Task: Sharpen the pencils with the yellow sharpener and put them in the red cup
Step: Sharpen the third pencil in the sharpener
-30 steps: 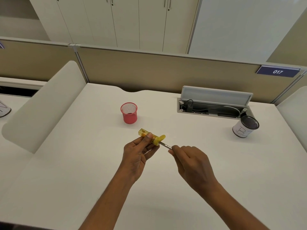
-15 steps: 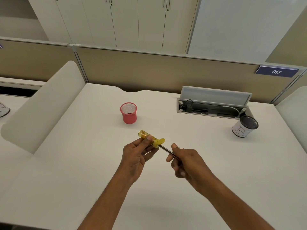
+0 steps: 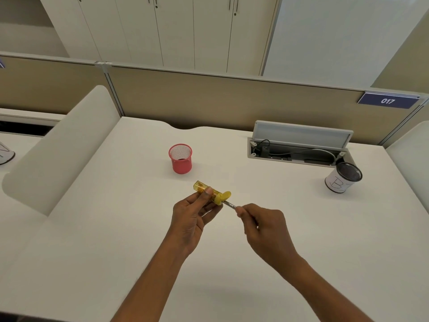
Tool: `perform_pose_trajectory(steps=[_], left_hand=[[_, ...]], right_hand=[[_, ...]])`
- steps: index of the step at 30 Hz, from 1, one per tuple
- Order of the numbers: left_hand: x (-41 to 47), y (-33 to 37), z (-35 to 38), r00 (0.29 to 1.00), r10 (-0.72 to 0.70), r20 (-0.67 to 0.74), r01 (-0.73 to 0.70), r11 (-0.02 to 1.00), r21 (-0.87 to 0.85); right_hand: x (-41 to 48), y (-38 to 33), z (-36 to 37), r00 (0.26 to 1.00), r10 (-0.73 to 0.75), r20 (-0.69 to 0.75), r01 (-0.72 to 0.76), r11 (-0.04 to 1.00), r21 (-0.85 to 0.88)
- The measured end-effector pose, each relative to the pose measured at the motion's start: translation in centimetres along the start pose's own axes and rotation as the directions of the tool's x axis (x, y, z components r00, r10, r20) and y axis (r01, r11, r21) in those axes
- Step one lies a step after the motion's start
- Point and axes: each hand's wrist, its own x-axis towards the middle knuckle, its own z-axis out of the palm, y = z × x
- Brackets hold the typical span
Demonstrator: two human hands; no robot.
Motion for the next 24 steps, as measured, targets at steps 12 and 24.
perform_pose_trajectory(steps=[12,24], left_hand=[[0.3,0.9,-0.2,0.998,0.004,-0.058,-0.009,0.997,-0.079],[0.2,0.8,0.2,0.999,-0.011,-0.050,0.007,0.997,-0.071]], right_hand=[[0.1,-0.3,-2.2,0.861,0.409,0.302,-0.508,0.710,0.488],[-0.5,0.7,-1.7,0.881,0.395,0.260,-0.471,0.687,0.553]])
